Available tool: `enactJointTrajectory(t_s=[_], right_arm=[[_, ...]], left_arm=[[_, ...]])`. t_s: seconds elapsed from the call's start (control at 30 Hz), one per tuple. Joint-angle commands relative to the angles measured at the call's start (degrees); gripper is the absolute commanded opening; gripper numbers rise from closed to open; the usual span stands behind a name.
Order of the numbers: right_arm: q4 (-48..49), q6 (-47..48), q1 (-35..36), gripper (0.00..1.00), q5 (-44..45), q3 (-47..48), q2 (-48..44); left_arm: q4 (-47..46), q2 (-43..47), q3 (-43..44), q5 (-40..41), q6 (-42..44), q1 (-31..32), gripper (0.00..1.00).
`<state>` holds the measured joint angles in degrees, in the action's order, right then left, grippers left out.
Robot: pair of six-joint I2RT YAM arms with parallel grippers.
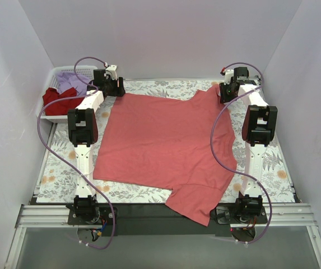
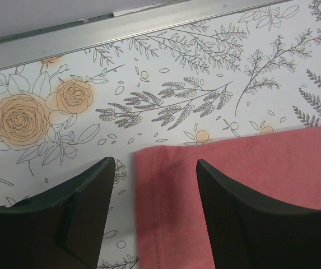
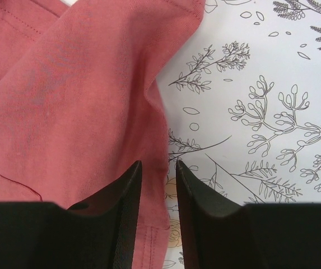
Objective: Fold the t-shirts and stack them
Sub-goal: Fold the tshirt
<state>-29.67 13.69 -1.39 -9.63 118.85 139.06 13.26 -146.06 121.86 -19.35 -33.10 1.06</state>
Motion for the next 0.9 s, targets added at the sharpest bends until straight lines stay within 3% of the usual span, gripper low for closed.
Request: enactJointTrajectory(t_s=[0.0,0.2,0.3,0.4,0.6,0.87], right_arm=[[0.6,-0.5,0.2,0.38,-0.3,1.7,0.1],[0.4,-0.7,0.2,0.40,0.2,0.9,1.6],[0.4,-0.6,0.2,0.40,0.6,0.0,2.2],[0.4,-0.2,0.2,0.34,0.7,-0.7,2.4],[0.4,0.6,0.2,0.03,-0.7,-1.0,2.1],[0.5,2.6,0.2,0.01,0.2,0.9,1.8]], left_arm=[[-1.1,2.5,1.3,-0.2,-0.1,-0.1,0.59],[-1.2,2.7,1.2,0.1,0.0,-0.1,0.61],[-1.2,3.0,0.9,0.7,0.1,-0.1,0.68],[-1.8,3.4,0.2,1.6,0.5,-0.1,0.69],[-3.4,3.8,0.0,0.1,-0.3,-0.6,0.68],[-2.9,2.7,1.0,-2.0,-0.2,-0.5,0.57]])
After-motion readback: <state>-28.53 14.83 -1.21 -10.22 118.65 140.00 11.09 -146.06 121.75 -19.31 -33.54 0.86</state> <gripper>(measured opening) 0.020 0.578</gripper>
